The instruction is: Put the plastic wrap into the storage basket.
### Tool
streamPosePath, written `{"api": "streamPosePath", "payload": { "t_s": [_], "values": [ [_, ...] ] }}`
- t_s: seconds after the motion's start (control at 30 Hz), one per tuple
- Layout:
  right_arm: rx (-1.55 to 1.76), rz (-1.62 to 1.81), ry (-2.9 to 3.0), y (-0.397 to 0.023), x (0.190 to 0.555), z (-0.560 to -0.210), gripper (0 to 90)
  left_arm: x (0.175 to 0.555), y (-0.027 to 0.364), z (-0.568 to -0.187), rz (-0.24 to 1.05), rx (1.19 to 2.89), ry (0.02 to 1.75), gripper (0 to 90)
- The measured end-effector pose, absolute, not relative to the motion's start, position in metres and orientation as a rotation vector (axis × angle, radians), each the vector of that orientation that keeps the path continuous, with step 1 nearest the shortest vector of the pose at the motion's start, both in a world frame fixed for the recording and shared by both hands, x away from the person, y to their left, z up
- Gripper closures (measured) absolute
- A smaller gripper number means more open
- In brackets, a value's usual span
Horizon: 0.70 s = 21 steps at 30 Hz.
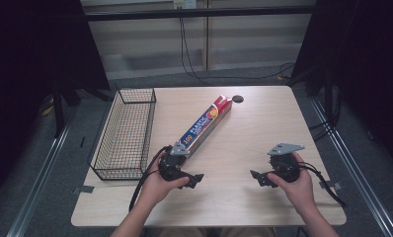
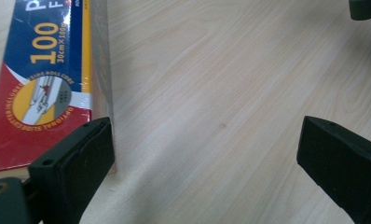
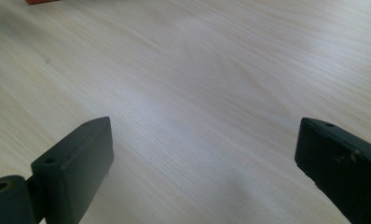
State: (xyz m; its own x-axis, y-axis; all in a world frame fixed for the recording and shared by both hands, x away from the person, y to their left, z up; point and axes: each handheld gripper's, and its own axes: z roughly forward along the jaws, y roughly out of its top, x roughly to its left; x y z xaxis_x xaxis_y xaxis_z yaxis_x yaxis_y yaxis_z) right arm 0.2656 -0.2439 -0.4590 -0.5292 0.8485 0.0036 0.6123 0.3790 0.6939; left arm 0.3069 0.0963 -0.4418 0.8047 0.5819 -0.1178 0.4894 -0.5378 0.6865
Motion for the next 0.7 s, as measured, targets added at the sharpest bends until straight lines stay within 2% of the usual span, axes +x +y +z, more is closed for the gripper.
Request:
{"api": "streamPosePath", "payload": {
  "t_s": [0.5, 0.7],
  "values": [
    [1.219, 0.929, 2.357, -0.241, 0.269, -0.464, 4.3, 0.329, 0.095, -0.421, 0.141, 2.259, 0.846, 0.9],
    [1.219, 0.956, 2.332, -0.246, 0.270, -0.458, 4.3, 0.357, 0.084, -0.404, 0.129, 2.249, 0.878, 0.7]
  ]
}}
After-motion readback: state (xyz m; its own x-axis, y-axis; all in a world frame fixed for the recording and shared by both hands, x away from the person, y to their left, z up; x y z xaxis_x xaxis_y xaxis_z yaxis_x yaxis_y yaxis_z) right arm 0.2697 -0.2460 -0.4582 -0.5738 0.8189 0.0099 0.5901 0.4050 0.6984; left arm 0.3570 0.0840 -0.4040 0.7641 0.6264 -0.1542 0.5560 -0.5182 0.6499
